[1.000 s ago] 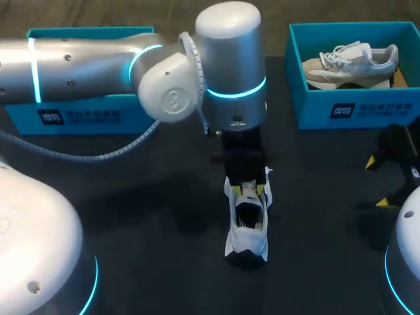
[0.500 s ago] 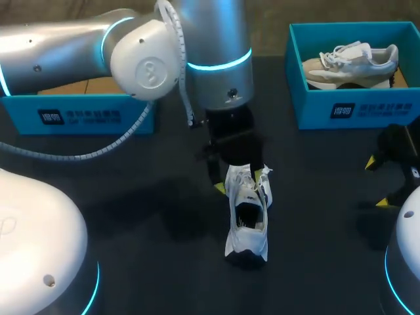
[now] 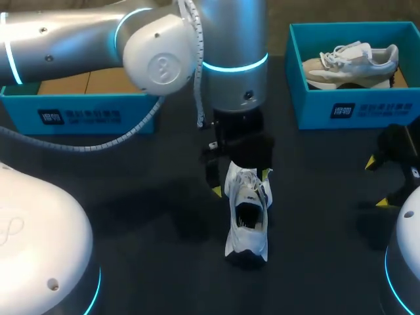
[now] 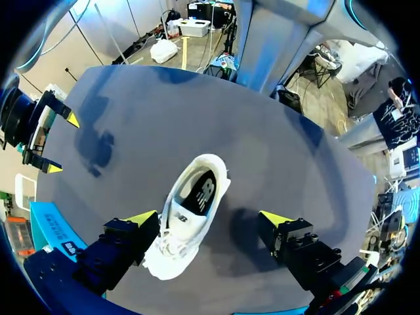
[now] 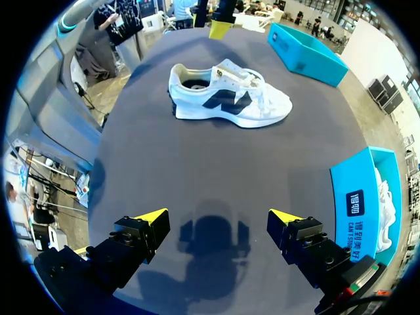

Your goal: Take the shoe out of the shoebox, open the shoe tongue, remove and reinsert the insole, then place the shoe into the shoebox

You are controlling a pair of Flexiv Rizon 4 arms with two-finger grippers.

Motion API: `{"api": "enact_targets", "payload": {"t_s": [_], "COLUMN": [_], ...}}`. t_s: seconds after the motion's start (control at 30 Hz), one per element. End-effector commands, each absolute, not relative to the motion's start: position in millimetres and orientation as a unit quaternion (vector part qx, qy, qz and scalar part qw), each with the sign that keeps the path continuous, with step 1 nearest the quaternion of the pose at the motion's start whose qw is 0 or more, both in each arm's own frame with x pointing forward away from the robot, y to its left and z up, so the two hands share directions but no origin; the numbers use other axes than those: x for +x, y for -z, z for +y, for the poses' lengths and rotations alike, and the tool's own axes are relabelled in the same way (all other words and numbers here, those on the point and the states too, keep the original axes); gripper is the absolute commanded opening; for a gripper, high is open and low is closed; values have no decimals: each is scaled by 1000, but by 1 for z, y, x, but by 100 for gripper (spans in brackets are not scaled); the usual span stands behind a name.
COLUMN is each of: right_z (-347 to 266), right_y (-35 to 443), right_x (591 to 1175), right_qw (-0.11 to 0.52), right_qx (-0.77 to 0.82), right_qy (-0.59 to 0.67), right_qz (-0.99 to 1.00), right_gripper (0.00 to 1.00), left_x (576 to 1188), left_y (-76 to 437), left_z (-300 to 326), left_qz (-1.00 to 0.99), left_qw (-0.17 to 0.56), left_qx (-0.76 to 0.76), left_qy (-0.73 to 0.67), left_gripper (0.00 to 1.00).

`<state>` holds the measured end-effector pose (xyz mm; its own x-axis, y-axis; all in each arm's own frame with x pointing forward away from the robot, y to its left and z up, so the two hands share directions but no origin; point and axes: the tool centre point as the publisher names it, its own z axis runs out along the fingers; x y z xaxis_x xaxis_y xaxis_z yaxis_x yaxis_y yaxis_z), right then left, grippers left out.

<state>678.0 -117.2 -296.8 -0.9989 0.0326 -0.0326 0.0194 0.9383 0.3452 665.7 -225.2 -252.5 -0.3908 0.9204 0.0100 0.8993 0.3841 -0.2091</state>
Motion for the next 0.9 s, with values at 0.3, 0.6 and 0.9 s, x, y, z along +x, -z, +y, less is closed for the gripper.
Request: {"api": "enact_targets", "payload": {"t_s": [0.3,0.6,0.9], "right_z": [-117,-117,-117], "right_y": [297,297,297], "right_x": [677,677,677], "right_qw": [19,19,19], "right_qx": [13,13,13], "right_qy": [-174,-174,-174], "right_qz": [985,985,985], "right_gripper": [100,100,100], "left_x": [619,602,587], "left_y": [260,282,304], "left_z": [-227,-216,-220], "left_qz": [-960,-983,-992], "left_qw": [102,94,61], "left_qx": [-249,-119,-77], "left_qy": [-73,-104,-79], "left_gripper": [100,100,100]}}
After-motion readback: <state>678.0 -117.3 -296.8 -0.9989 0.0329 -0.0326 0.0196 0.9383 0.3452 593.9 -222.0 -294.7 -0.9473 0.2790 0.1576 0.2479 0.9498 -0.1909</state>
